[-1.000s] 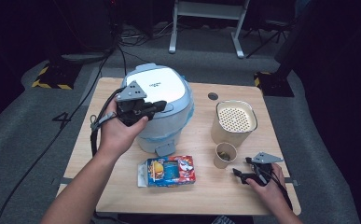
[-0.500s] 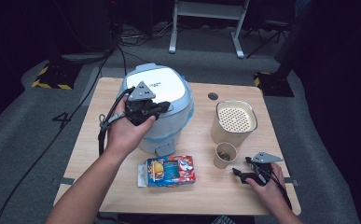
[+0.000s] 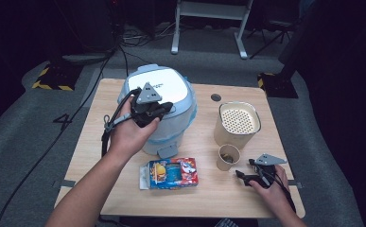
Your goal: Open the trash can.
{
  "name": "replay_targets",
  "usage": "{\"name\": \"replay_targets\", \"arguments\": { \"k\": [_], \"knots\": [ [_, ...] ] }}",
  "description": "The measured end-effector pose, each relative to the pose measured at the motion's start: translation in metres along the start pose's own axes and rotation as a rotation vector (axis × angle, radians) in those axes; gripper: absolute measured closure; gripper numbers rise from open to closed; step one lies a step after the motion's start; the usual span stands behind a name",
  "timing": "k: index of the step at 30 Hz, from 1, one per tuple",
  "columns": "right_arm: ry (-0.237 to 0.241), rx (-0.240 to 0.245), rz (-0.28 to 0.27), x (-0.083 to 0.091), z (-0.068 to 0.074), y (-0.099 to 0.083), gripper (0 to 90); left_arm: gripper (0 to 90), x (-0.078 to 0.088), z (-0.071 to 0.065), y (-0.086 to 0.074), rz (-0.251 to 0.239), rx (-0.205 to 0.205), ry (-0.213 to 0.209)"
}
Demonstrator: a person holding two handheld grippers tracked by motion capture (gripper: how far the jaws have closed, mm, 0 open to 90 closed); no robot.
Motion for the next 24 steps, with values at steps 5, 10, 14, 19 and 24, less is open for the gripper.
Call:
{"name": "replay_targets", "arguments": {
  "k": [5,10,14,19,24],
  "knots": [
    [0.000,0.000,0.000,0.0000,0.0000,0.0000,20.5,90.0,-0.0015,0.0015,-0.0006,-0.013,0.002,-0.004],
    [0.000,0.000,0.000,0.0000,0.0000,0.0000,20.5,90.0,-0.0017,-0.0005,-0.0012,-0.009,-0.020,0.009],
    [0.000,0.000,0.000,0.0000,0.0000,0.0000,20.5,90.0,-0.0019,-0.0023,-0.0015,-0.008,-0.032,0.024],
    [0.000,0.000,0.000,0.0000,0.0000,0.0000,20.5,90.0,-0.0021,-0.0024,-0.0018,-0.010,-0.024,0.008],
    [-0.001,0.000,0.000,-0.0001,0.0000,0.0001,20.5,90.0,-0.0053,-0.0080,-0.0014,-0.013,-0.020,-0.037]
  ]
}}
Point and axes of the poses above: each handheld gripper's, and its own axes: x roughly backward along the jaws, y roughly out of its top, z roughly to its left, the point moved 3 cm from there along -x, roughly forward along the jaws, and after that the axes turned 11 degrees about z, right-handed, at the moved point
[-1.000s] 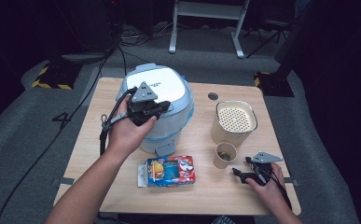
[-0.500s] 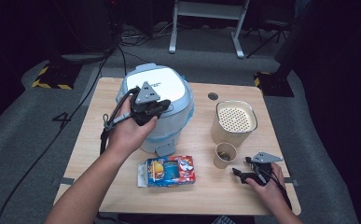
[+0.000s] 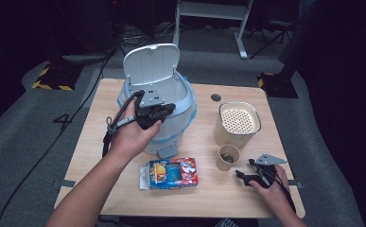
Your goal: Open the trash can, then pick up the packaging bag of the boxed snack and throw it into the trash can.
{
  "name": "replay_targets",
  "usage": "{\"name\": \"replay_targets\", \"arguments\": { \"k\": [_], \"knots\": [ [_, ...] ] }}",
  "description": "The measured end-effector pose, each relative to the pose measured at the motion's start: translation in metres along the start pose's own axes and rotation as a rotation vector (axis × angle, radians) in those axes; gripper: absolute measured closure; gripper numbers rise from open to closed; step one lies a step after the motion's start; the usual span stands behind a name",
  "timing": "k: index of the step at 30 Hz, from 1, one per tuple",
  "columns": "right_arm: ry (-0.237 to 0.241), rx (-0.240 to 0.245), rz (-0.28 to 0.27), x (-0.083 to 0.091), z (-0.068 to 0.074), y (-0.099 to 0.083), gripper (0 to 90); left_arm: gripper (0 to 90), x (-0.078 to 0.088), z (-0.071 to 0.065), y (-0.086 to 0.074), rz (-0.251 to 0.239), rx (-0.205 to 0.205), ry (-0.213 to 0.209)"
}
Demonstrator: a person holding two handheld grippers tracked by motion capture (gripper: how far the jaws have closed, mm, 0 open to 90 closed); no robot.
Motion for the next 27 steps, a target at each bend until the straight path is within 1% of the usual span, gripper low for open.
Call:
{"name": "replay_targets", "arguments": {
  "k": [1,2,3,4,5,6,7,9,10,12,15,18,21,25,27],
  "knots": [
    [0.000,0.000,0.000,0.000,0.000,0.000,20.5,90.0,0.000,0.000,0.000,0.003,-0.007,0.007],
    [0.000,0.000,0.000,0.000,0.000,0.000,20.5,90.0,0.000,-0.001,0.001,-0.003,-0.008,-0.004],
    [-0.001,-0.001,0.000,0.000,0.000,0.000,20.5,90.0,-0.001,-0.002,0.001,-0.010,0.009,-0.032],
    [0.000,0.000,0.000,0.000,0.000,0.000,20.5,90.0,-0.001,-0.001,0.000,-0.017,0.011,-0.046],
    [-0.001,-0.001,0.000,0.000,0.000,0.000,20.5,90.0,-0.001,-0.001,-0.001,-0.023,0.006,-0.049],
    [0.000,0.000,0.000,0.000,0.000,0.000,20.5,87.4,-0.001,0.000,-0.001,-0.042,0.017,-0.062],
    [0.000,0.000,0.000,0.000,0.000,0.000,20.5,79.2,0.001,-0.001,-0.001,-0.057,0.033,-0.073],
    [0.000,0.000,0.000,0.000,0.000,0.000,20.5,66.9,0.005,-0.003,-0.001,-0.096,0.031,-0.095],
    [0.000,0.000,0.000,0.000,0.000,0.000,20.5,62.0,0.007,-0.006,-0.001,-0.103,0.029,-0.098],
    [0.000,0.000,0.000,0.000,0.000,0.000,20.5,55.7,0.011,-0.010,-0.002,-0.102,0.012,-0.106],
    [-0.001,-0.001,-0.002,-0.001,0.000,0.001,20.5,49.5,0.015,-0.016,-0.009,-0.091,-0.002,-0.104],
    [-0.001,-0.001,-0.002,-0.001,0.000,0.001,20.5,46.8,0.017,-0.018,-0.019,-0.078,-0.002,-0.101],
    [-0.001,-0.001,-0.002,-0.001,0.000,0.001,20.5,46.1,0.018,-0.020,-0.028,-0.069,-0.007,-0.093],
    [-0.001,-0.001,-0.001,-0.001,0.000,0.001,20.5,43.2,0.019,-0.027,-0.041,-0.064,-0.013,-0.108],
    [-0.001,-0.001,-0.002,-0.001,0.000,0.001,20.5,41.9,0.016,-0.031,-0.048,-0.053,-0.012,-0.127]
  ]
}}
Point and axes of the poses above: each handheld gripper's, and its own axes: x roughly backward along the jaws, y roughly out of its top, z roughly to its left, the point moved 3 cm from there along -x, roughly forward along the jaws, and after that the axes turned 11 degrees about z, right-handed, at the moved point
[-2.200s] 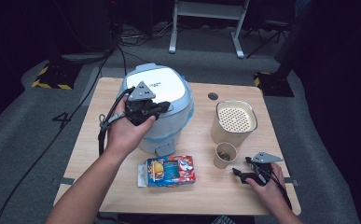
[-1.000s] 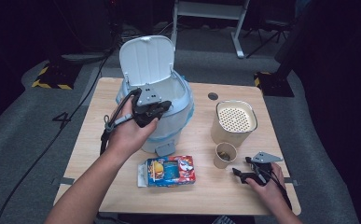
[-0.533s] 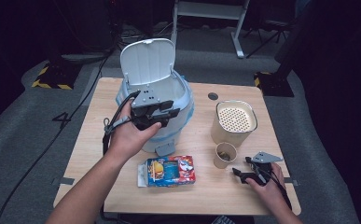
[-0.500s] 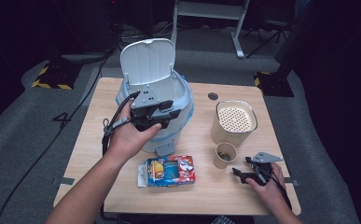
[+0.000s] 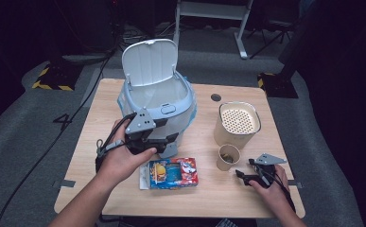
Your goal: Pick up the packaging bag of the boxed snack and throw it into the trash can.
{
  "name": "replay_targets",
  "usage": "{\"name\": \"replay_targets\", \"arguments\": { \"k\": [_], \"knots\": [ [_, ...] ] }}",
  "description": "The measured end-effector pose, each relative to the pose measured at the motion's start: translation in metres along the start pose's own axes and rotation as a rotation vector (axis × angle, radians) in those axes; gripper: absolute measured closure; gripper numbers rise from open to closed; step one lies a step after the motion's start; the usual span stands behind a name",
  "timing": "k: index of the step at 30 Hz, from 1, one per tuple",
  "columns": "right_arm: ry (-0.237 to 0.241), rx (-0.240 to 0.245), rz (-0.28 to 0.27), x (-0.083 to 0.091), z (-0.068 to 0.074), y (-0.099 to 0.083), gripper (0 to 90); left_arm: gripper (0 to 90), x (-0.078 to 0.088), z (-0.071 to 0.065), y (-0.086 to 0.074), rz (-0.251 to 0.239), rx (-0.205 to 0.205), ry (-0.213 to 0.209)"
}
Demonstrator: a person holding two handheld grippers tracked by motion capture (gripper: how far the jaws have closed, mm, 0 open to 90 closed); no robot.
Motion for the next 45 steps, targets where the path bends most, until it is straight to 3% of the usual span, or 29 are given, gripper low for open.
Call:
{"name": "replay_targets", "arguments": {
  "k": [4,14,20,23,25,36,45],
  "knots": [
    [0.001,0.000,0.000,0.000,0.000,0.000,20.5,39.9,-0.010,0.000,-0.014,0.047,0.003,0.002],
    [0.001,0.000,0.001,0.000,0.000,0.000,20.5,42.2,-0.043,0.008,-0.049,0.110,0.085,-0.066],
    [0.001,0.000,0.000,0.000,0.000,0.000,20.5,41.7,-0.066,0.017,-0.067,0.149,0.091,-0.114],
    [0.002,0.000,0.000,0.000,0.000,0.000,20.5,43.5,-0.076,0.022,-0.075,0.161,0.115,-0.135],
    [0.002,0.000,0.000,0.000,0.000,0.000,20.6,44.6,-0.082,0.024,-0.079,0.178,0.103,-0.141],
    [0.002,0.000,0.000,0.000,0.000,0.000,20.6,45.9,-0.111,0.021,-0.103,0.267,0.121,-0.180],
    [0.002,0.000,0.000,0.000,0.000,0.000,20.6,48.0,-0.113,0.011,-0.113,0.334,0.141,-0.194]
  ]
}}
Point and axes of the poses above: each handheld gripper's, and its own axes: x roughly backward along the jaws, y roughly out of its top, z roughly to its left, the point moved 3 cm from there along -x, roughly forward along the jaws, and after that the axes turned 11 degrees about z, right-handed, at the moved point
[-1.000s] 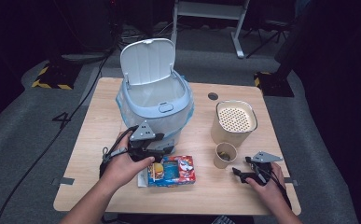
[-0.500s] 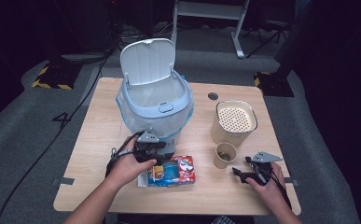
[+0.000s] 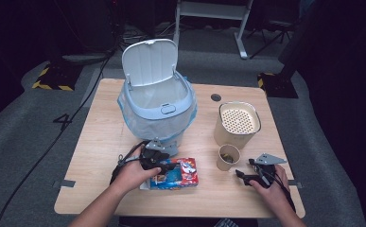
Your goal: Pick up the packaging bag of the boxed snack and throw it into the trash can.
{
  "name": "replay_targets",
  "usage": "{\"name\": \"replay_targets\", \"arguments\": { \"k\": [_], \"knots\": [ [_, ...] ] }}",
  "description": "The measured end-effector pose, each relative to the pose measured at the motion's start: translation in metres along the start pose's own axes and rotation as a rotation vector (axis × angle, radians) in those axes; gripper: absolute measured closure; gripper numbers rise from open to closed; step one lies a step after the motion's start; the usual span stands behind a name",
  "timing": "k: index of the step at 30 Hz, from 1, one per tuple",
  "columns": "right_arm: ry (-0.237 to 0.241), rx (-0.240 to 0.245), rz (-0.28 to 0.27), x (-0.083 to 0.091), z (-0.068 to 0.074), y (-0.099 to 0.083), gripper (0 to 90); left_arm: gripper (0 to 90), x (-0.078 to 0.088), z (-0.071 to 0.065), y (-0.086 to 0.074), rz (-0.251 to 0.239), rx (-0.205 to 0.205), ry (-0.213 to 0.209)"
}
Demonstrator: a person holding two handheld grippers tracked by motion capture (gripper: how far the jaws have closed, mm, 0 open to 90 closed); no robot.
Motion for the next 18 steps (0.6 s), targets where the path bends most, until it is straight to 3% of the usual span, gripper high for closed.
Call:
{"name": "replay_targets", "arguments": {
  "k": [6,10,12,18],
  "knots": [
    [0.000,0.000,0.000,0.000,0.000,0.000,20.6,48.6,0.003,-0.023,-0.008,0.045,0.014,-0.030],
    [0.000,0.000,0.000,0.000,0.000,0.000,20.6,51.4,0.005,-0.035,-0.008,0.063,0.019,-0.085],
    [0.000,0.000,0.000,0.000,0.000,0.000,20.6,51.5,0.003,-0.037,-0.006,0.060,0.018,-0.101],
    [0.000,0.000,0.000,0.000,0.000,0.000,20.6,55.5,-0.009,-0.036,0.000,0.094,0.010,-0.091]
  ]
}}
Point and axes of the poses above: each handheld gripper's, and its own axes: x roughly backward along the jaws, y roughly out of its top, z roughly to its left, the point moved 3 cm from there along -x, roughly forward along the jaws, and after that the axes turned 11 degrees about z, right-handed, at the moved point
